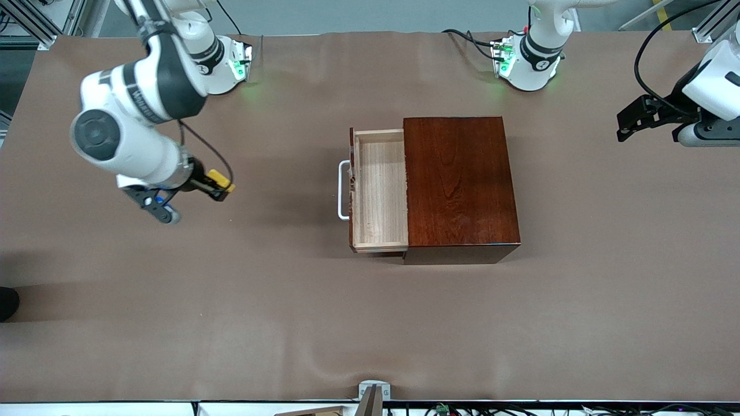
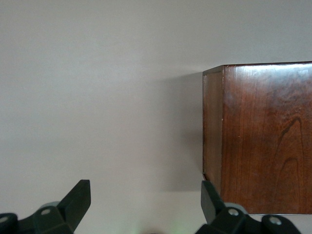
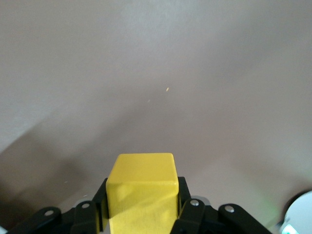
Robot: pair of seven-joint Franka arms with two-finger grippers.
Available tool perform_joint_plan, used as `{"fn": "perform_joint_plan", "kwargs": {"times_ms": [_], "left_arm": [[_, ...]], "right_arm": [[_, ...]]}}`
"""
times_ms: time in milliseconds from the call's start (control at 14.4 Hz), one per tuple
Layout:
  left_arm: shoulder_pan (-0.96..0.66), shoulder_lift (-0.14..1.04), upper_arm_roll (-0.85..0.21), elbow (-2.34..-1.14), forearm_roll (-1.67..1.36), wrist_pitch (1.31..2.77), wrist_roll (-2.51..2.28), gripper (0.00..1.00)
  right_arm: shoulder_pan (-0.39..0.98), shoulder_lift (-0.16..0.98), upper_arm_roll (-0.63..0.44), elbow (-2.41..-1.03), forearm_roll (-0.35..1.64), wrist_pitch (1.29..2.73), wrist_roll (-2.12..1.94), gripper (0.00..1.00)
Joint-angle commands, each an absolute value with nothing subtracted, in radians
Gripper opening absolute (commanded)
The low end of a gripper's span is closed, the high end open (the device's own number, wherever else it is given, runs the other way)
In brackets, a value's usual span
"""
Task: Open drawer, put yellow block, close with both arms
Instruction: 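Lift the yellow cube and carry it over the open drawer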
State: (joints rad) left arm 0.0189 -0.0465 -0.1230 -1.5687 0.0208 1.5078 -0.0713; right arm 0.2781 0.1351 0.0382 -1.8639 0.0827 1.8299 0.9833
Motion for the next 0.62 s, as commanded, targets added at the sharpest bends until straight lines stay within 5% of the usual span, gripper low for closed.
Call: {"fn": "perform_joint_plan", "kwargs": {"times_ms": [0,554], "left_arm": [[0.028,-0.055,-0.129,-1.571,0.017,1.513,-0.072,1.00],[0.028,-0.074,-0.132,-1.569,0.015,1.505,-0.074,1.00]], "right_arm": [[0.346,0.126,0.029,-1.830,0.091,1.799,1.130,0.28],[0.504,0.158,0.028,-1.760,0.136,1.809,1.478,0.27]]}}
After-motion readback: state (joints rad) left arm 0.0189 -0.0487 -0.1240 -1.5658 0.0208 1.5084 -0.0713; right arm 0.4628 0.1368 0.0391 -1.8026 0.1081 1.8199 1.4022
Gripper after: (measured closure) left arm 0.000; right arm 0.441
